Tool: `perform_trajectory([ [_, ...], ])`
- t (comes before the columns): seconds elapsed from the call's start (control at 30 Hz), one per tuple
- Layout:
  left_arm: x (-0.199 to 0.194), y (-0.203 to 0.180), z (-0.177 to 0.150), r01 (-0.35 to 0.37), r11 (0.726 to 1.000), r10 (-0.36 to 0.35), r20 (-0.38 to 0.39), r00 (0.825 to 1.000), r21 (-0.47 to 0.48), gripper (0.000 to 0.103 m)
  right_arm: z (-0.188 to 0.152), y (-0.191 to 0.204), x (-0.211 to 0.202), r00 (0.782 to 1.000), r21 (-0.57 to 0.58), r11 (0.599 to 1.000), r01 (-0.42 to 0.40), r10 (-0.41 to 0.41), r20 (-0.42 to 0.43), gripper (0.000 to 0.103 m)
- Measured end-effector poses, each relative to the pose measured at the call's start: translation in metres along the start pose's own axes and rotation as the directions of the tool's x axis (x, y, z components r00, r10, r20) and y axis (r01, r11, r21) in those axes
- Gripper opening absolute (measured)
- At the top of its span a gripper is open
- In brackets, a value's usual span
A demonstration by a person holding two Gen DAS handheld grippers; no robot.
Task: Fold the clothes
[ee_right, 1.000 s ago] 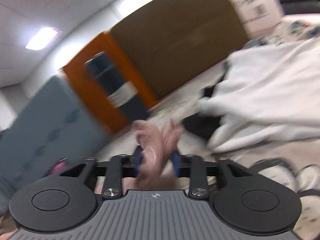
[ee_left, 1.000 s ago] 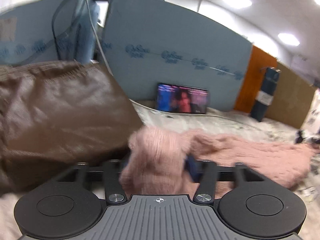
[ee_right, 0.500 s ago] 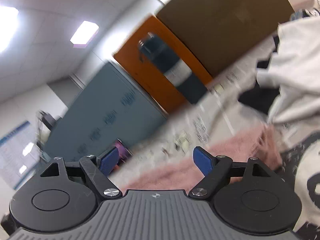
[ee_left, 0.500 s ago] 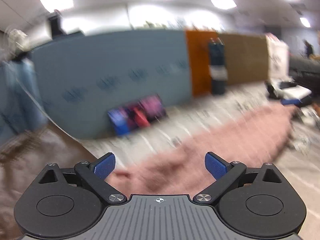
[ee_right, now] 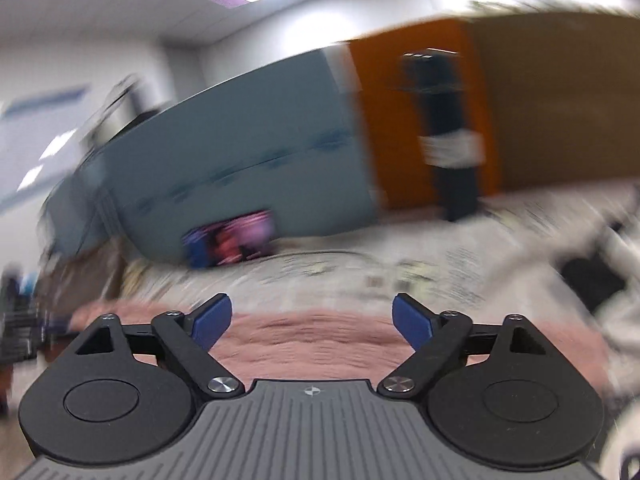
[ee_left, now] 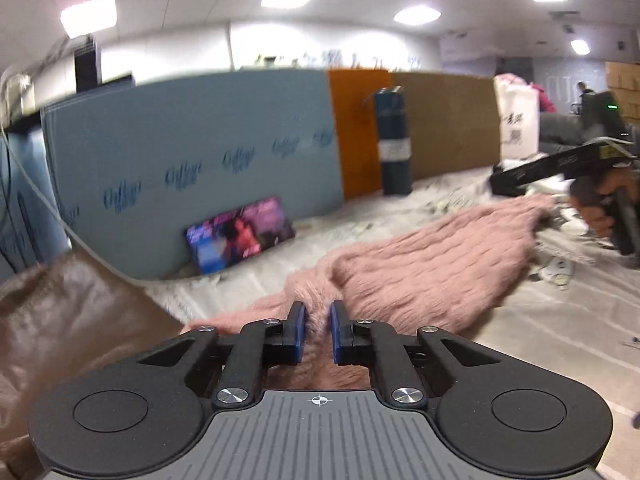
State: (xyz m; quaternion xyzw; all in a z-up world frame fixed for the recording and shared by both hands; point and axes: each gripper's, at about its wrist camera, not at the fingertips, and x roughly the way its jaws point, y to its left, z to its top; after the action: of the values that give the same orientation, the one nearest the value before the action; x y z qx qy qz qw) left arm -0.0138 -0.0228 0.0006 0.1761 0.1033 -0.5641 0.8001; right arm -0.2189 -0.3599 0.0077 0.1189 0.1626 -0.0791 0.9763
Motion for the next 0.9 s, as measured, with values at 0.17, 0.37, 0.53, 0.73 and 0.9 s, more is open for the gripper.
perform_trajectory([
  [0.17, -0.031, -0.019, -0.006, -0.024, 0.999, 0.022, 0.077, 0.997, 0.029, 0.0, 0.014, 0.049, 0.029, 0.983, -0.325, 0.929, -0.174, 0.144, -0.116, 0.091],
  [0.37, -0.018, -0.003, -0.001, -0.17, 0.985, 0.168, 0.048, 0.985, 0.036, 0.013, 0.026, 0.079, 0.076, 0.94, -0.434, 0.841, -0.323, 0.23, -0.253, 0.091],
  [0.53, 0.014, 0.034, 0.014, -0.077, 0.996, 0.077, -0.013, 0.997, -0.055, 0.079, 0.025, 0.073, 0.092, 0.934, -0.371, 0.868, -0.331, 0.247, -0.256, 0.091],
  [0.73, 0.063, 0.049, 0.01, 0.075, 0.992, -0.089, -0.155, 0.984, -0.097, 0.031, 0.02, 0.052, 0.084, 0.948, -0.324, 0.905, -0.277, 0.202, -0.248, 0.091],
  [0.9, 0.035, 0.02, 0.004, 0.062, 0.998, -0.06, -0.058, 0.996, 0.03, 0.011, 0.021, 0.041, 0.083, 0.949, -0.335, 0.906, -0.26, 0.175, -0.263, 0.091],
])
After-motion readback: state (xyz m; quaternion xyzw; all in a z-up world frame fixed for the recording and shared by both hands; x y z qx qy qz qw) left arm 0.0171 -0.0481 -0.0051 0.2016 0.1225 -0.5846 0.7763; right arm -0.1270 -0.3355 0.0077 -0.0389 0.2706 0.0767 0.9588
